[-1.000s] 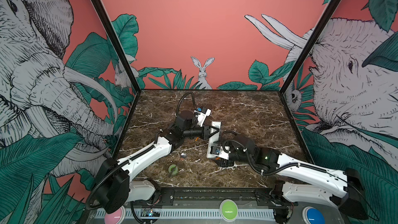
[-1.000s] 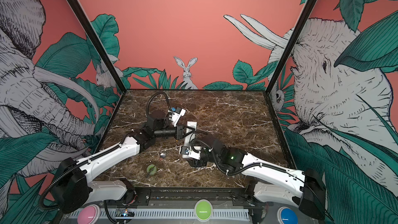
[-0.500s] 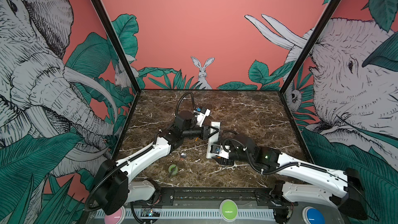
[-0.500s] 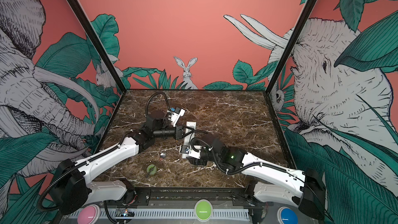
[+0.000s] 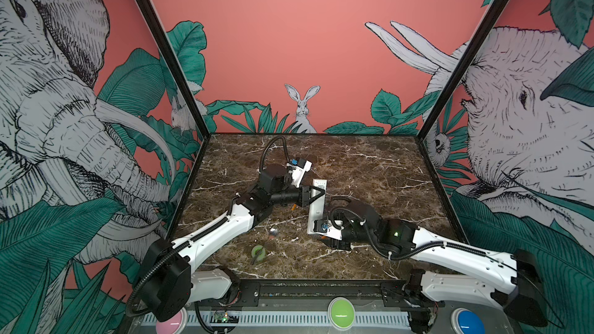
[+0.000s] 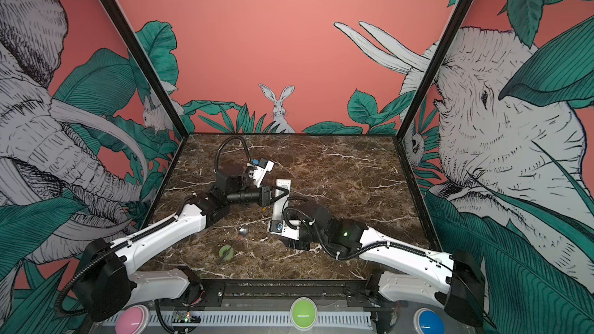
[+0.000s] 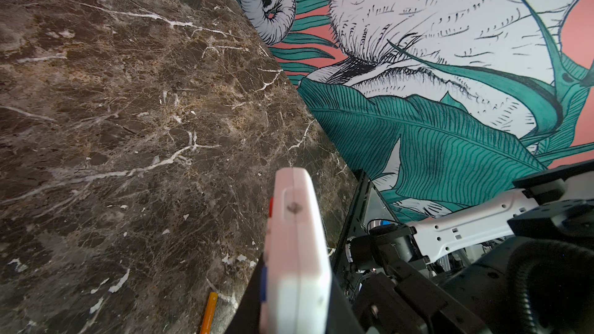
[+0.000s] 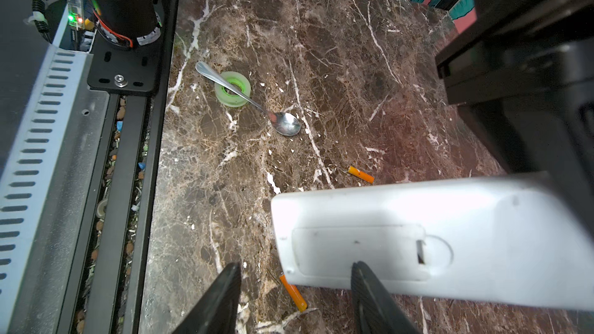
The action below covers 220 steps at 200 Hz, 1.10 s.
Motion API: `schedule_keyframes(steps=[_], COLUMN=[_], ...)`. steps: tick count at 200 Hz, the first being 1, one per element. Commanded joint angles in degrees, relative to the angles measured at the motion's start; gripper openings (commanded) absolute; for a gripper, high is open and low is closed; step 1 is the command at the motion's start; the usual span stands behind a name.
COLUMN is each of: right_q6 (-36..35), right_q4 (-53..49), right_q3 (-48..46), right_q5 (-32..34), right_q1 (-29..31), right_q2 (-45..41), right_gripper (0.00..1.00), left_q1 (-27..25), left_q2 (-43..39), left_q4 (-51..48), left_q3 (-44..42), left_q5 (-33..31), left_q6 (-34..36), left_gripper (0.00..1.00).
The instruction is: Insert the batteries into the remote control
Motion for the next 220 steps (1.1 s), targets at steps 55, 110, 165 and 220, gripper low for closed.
schedule_keyframes(steps=[55,110,165,220], right_q6=[-0.4,-0.9,-0.8,-0.5], right_q4=[5.8,7.1,8.8,7.3], right_q3=[-0.9,-0.2,-0.9,-0.4], right_q5=[2.1,4.3,4.5,3.5], right_q1=[0.5,0.6,0.5,0.5], right_q2=[-5.0,-2.4,-1.7,0.6], right_gripper=[0.7,0.76,0.77,0.76], left_q1=[0.4,0.4,0.4,0.4], left_q2=[-0.8,-1.1,-0.9,-1.5], left_q4=[3.8,4.1,5.8,6.6], left_q3=[0.2,-0.1,-0.5,-1.2], left_q5=[1.7,2.4,3.8,3.7], left_q6=[-1.6,-1.9,-2.6,-3.2], left_gripper=[0.0,0.0,0.0,0.0])
